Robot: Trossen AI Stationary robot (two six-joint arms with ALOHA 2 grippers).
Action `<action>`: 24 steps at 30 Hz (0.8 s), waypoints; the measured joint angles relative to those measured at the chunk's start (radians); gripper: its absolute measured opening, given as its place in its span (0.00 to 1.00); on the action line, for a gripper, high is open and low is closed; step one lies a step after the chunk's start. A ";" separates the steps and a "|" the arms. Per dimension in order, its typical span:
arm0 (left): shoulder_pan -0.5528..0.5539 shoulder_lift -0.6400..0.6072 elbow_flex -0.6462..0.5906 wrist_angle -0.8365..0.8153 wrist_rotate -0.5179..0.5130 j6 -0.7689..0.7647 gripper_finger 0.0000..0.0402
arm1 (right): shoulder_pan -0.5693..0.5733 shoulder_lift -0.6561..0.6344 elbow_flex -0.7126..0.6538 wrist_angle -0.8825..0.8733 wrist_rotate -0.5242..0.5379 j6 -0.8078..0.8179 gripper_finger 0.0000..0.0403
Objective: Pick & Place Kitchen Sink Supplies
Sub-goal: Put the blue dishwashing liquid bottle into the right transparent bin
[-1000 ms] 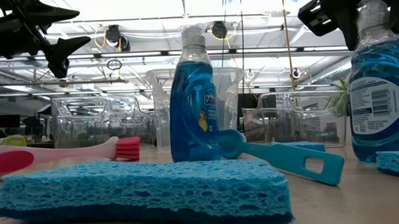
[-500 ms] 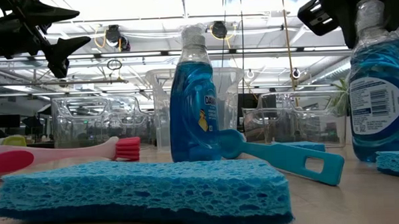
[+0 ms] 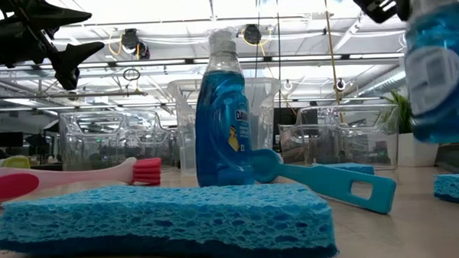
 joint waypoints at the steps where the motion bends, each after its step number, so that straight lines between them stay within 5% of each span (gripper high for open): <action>1: 0.000 0.000 0.000 0.000 0.000 0.000 0.60 | 0.000 -0.016 0.000 0.001 0.006 0.008 0.31; 15: 0.000 0.000 0.000 0.001 -0.001 -0.010 0.60 | -0.077 -0.225 0.001 0.097 0.094 0.013 0.31; 24: 0.000 0.000 0.000 0.001 -0.001 -0.018 0.60 | -0.146 -0.357 0.002 0.151 0.293 0.020 0.31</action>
